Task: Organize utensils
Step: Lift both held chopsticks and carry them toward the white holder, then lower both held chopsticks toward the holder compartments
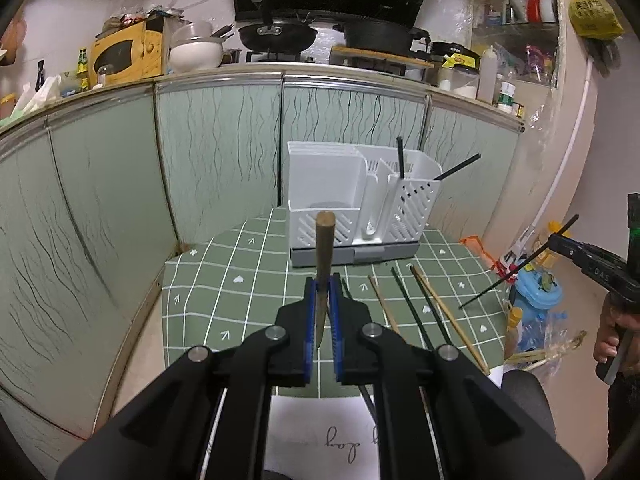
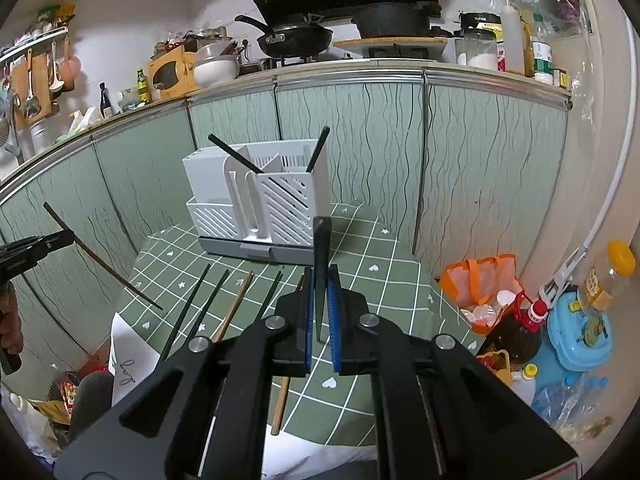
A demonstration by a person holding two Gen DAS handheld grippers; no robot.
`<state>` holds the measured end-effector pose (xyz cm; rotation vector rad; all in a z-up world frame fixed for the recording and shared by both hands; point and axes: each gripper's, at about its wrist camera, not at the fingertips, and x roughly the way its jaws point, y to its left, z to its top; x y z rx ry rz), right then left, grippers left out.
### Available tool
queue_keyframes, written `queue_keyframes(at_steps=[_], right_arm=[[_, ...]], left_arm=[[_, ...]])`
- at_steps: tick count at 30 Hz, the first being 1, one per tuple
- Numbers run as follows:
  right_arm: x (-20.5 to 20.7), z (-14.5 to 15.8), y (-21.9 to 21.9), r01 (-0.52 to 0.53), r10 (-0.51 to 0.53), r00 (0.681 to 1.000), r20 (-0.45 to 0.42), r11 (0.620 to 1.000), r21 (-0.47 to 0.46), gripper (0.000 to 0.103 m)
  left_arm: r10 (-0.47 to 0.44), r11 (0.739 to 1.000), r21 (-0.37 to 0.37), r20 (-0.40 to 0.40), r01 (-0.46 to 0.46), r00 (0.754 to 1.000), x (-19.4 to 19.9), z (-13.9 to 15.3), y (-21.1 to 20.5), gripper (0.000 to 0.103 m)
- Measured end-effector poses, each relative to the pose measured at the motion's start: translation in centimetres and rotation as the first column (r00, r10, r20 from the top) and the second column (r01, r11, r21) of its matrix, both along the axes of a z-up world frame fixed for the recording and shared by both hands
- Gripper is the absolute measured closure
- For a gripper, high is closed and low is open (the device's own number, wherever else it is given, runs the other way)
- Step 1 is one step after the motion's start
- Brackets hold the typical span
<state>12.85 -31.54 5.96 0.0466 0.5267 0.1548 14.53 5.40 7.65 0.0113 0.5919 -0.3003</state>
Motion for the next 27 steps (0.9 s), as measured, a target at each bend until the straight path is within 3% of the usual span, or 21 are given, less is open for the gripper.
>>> queue_keyframes(at_steps=[14,27], right_arm=[[0.6,3.0,-0.2,-0.041,0.042,0.999,0.021,0.999,-0.016,0.097],[2.9,7.0,-0.2,-0.101,0.099,0.994,0.050,0.995,0.022,0.097]], left_arm=[[-0.050,0.999,0.001,0.008,0.050,0.999,1.0,1.9,-1.1,0.095],[-0.171,0.985,-0.020,0.032,0.172,0.985,3.4,4.6,-4.4,0.095]])
